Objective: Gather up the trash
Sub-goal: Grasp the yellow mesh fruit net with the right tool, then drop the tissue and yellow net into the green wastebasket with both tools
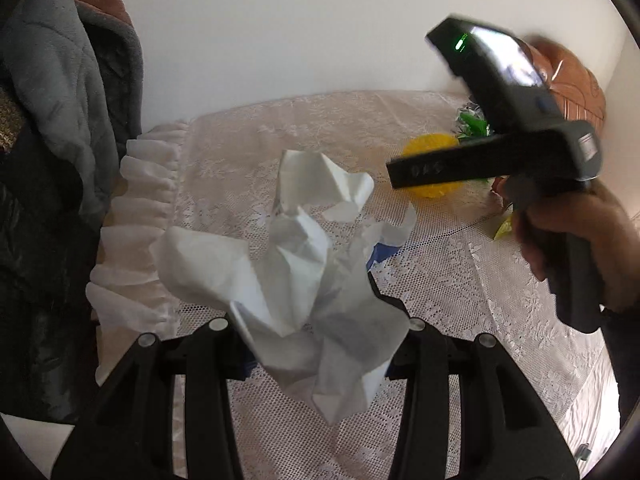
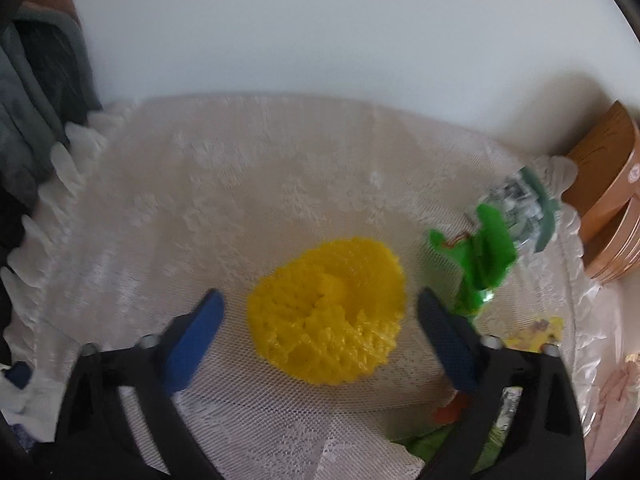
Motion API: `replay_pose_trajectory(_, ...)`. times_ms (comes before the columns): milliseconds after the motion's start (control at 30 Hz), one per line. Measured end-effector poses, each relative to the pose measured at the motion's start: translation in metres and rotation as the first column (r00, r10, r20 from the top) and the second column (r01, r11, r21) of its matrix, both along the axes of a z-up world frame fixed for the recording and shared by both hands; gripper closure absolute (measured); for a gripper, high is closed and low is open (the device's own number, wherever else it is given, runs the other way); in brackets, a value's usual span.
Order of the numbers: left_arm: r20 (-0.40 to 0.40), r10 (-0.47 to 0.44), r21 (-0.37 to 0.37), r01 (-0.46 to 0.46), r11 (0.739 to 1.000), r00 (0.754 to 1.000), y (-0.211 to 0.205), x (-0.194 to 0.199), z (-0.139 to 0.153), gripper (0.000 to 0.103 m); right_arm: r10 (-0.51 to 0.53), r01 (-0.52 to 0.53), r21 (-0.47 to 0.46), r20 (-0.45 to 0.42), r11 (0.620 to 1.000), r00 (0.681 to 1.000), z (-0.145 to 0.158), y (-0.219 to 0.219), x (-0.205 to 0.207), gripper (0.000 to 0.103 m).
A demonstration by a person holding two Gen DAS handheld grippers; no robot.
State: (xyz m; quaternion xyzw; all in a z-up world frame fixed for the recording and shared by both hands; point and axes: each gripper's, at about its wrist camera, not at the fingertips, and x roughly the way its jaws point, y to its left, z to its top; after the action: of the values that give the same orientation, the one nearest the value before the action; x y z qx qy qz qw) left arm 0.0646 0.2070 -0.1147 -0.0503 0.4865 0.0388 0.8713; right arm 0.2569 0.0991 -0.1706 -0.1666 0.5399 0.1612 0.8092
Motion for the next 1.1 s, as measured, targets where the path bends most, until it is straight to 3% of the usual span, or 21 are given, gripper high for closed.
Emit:
replay_pose_trajectory(67,0.003,0.0,-0.001,0.0,1.0,1.0,-0.002,0.0,0.001,0.06,-0.021,0.021,-0.02,-0.023,1.0,1.0,-0.008,-0.003,0.003,0.039)
replay_pose_trajectory(133,0.006,-0.006,0.001,0.006,1.0,1.0,-0.004,0.0,0.003,0.06,-0.03,0.03,-0.027,-0.007,0.999,1.0,-0.005,-0.006,0.003,0.06)
replay_pose_trajectory(200,0.011,-0.015,0.004,0.015,1.0,1.0,-0.007,-0.001,0.006,0.06,-0.041,0.042,0.051,-0.017,0.998,0.999,0.008,-0.015,0.001,0.066)
replay_pose_trajectory(433,0.038,-0.077,0.011,0.077,0.997,0.996,-0.027,-0.006,0.022,0.06,-0.121,0.107,0.213,0.054,0.971,0.991,0.068,-0.054,-0.027,0.07)
replay_pose_trajectory(633,0.079,-0.202,0.005,0.202,0.979,0.976,-0.071,-0.018,0.042,0.06,-0.252,0.202,0.327,0.12,0.923,0.96,0.119,-0.125,-0.094,0.07)
replay_pose_trajectory(833,0.104,-0.379,-0.016,0.383,0.924,0.92,-0.137,-0.039,0.055,0.06,-0.446,0.383,0.363,0.107,0.85,0.889,0.124,-0.213,-0.185,0.07)
replay_pose_trajectory(1100,0.096,-0.59,-0.024,0.594,0.804,0.802,-0.226,-0.066,0.056,0.06,-0.699,0.636,0.352,0.082,0.687,0.71,0.128,-0.313,-0.297,0.07)
